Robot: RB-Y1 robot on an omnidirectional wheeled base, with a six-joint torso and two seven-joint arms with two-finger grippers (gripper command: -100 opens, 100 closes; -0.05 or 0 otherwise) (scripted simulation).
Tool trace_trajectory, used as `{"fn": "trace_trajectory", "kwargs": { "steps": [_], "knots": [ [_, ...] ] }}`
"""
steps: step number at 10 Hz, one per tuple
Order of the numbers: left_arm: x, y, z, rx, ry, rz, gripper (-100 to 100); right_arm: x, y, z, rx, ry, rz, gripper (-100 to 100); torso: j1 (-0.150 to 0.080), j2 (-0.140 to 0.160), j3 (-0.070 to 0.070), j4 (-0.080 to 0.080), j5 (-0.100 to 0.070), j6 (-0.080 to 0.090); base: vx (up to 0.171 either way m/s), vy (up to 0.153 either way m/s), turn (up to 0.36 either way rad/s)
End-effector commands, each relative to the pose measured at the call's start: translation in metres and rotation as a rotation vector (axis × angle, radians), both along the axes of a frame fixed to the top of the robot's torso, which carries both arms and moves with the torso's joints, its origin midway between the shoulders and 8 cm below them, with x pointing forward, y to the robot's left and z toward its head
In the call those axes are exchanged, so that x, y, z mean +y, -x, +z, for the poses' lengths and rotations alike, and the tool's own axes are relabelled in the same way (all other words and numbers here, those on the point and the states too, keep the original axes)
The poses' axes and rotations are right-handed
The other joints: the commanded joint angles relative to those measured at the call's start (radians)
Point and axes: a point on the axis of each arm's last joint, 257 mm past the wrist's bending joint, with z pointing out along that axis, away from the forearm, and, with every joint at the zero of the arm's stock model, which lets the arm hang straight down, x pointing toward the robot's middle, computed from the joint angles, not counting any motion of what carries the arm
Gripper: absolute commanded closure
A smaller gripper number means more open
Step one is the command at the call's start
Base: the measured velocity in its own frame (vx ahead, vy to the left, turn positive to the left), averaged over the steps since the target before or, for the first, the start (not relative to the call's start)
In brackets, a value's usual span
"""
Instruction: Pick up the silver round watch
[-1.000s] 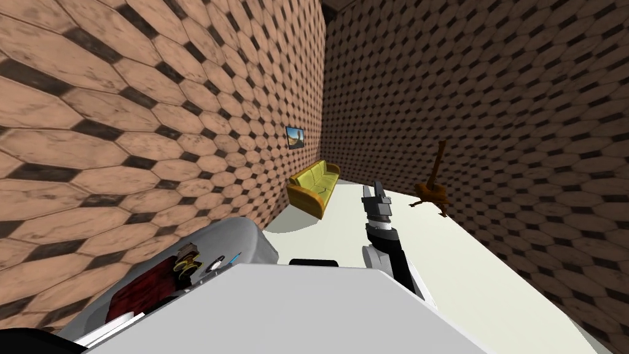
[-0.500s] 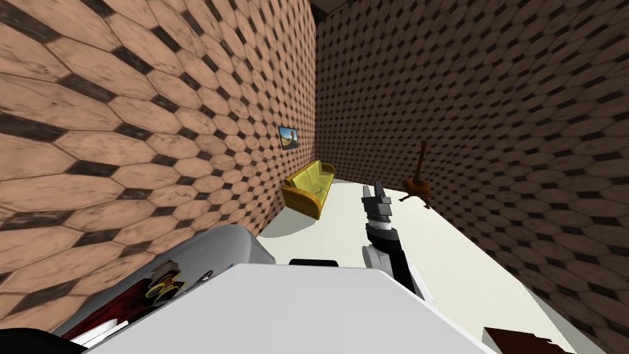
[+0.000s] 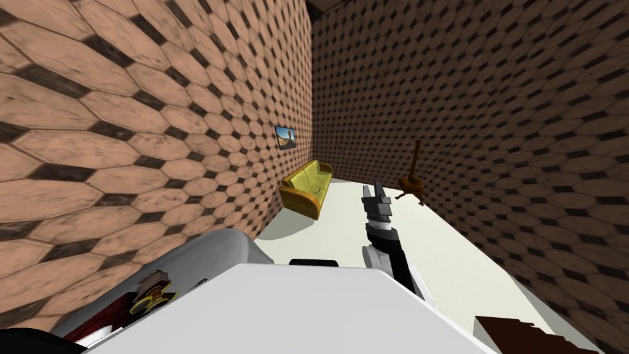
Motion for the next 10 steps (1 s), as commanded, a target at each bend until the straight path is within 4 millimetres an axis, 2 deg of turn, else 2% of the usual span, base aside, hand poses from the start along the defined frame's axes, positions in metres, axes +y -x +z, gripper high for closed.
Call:
{"fn": "trace_trajectory", "kwargs": {
  "steps": [1, 3, 4, 8, 9, 10],
  "knots": [
    [-0.002, 0.002, -0.007, 0.000, -0.001, 0.007, -100, 0.000, 0.000, 0.000, 0.000, 0.000, 0.000, 0, 0.000, 0.000, 0.000, 0.000, 0.000, 0.000, 0.014, 0.040, -0.062],
    [-0.003, 0.002, -0.009, 0.001, -0.001, 0.009, -100, 0.000, 0.000, 0.000, 0.000, 0.000, 0.000, 0, 0.001, 0.000, 0.000, 0.000, 0.000, 0.000, 0.004, 0.029, -0.022],
    [-0.003, 0.003, -0.009, 0.001, -0.001, 0.009, 100, 0.000, 0.000, 0.000, 0.000, 0.000, 0.000, 0, -0.001, 0.001, 0.000, 0.000, 0.000, 0.000, -0.001, 0.006, 0.012],
    [-0.003, 0.002, -0.009, 0.000, -0.001, 0.007, 100, 0.000, 0.000, 0.000, 0.000, 0.000, 0.000, 0, -0.002, 0.001, 0.000, 0.000, -0.001, -0.001, 0.000, 0.000, 0.000],
    [-0.003, 0.002, -0.009, 0.000, -0.001, 0.007, 0, 0.000, 0.000, 0.000, 0.000, 0.000, 0.000, 0, -0.002, 0.001, 0.000, 0.000, -0.001, -0.001, 0.000, 0.000, 0.000],
    [0.000, 0.000, -0.001, 0.000, -0.001, 0.000, 100, 0.000, 0.000, 0.000, 0.000, 0.000, 0.000, 0, -0.002, 0.001, 0.000, 0.000, -0.001, -0.001, -0.009, -0.025, 0.071]
  ]
}}
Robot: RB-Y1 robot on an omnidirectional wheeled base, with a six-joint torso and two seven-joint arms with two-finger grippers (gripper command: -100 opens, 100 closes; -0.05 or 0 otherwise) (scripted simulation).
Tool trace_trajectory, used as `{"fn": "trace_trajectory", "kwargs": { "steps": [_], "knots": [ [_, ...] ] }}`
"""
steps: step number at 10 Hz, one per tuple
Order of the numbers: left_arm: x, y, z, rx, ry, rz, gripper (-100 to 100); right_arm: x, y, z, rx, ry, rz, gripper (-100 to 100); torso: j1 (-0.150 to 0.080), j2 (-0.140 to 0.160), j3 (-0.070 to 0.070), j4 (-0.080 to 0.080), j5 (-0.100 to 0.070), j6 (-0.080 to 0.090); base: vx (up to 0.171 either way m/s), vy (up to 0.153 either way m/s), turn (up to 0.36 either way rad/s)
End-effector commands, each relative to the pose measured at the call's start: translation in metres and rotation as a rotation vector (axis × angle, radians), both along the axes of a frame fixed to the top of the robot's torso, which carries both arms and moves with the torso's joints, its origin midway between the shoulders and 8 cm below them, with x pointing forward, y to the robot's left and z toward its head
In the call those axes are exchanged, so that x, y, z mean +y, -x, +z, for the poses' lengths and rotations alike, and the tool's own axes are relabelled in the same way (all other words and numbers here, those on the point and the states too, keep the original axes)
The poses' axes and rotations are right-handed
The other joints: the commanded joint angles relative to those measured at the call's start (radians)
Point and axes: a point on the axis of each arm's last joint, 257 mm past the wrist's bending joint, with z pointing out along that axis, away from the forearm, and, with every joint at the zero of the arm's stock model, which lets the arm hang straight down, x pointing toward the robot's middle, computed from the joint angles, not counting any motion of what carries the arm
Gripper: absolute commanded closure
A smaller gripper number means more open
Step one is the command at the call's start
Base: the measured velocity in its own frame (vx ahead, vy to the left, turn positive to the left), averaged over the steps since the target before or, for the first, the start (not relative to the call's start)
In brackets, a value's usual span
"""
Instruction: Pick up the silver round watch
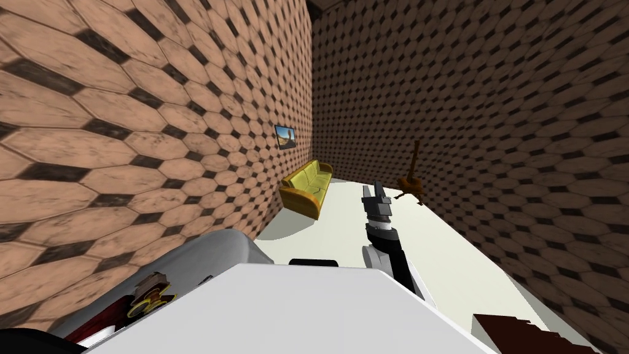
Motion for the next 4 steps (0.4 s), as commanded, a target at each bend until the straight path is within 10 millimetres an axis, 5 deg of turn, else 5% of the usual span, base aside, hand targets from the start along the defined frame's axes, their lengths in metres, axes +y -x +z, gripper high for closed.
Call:
{"fn": "trace_trajectory", "kwargs": {
  "steps": [1, 3, 4],
  "knots": [
    [0.0030, -0.0012, 0.0081, 0.001, 0.001, -0.005, 100, 0.0000, 0.0000, 0.0000, 0.000, 0.000, 0.000, 0, 0.000, 0.000, 0.000, 0.000, 0.000, 0.000, -0.005, -0.047, 0.084],
    [0.0038, -0.0023, 0.0111, 0.002, 0.000, -0.009, 100, 0.0000, 0.0000, 0.0000, 0.000, 0.000, 0.000, 0, -0.002, 0.001, 0.000, 0.000, -0.001, 0.000, -0.010, -0.037, 0.043],
    [0.0038, -0.0024, 0.0116, 0.002, 0.001, -0.009, 0, 0.0000, 0.0000, 0.0000, 0.000, 0.000, 0.000, 0, -0.001, 0.000, 0.000, 0.000, 0.000, 0.000, -0.002, -0.005, -0.001]
  ]
}}
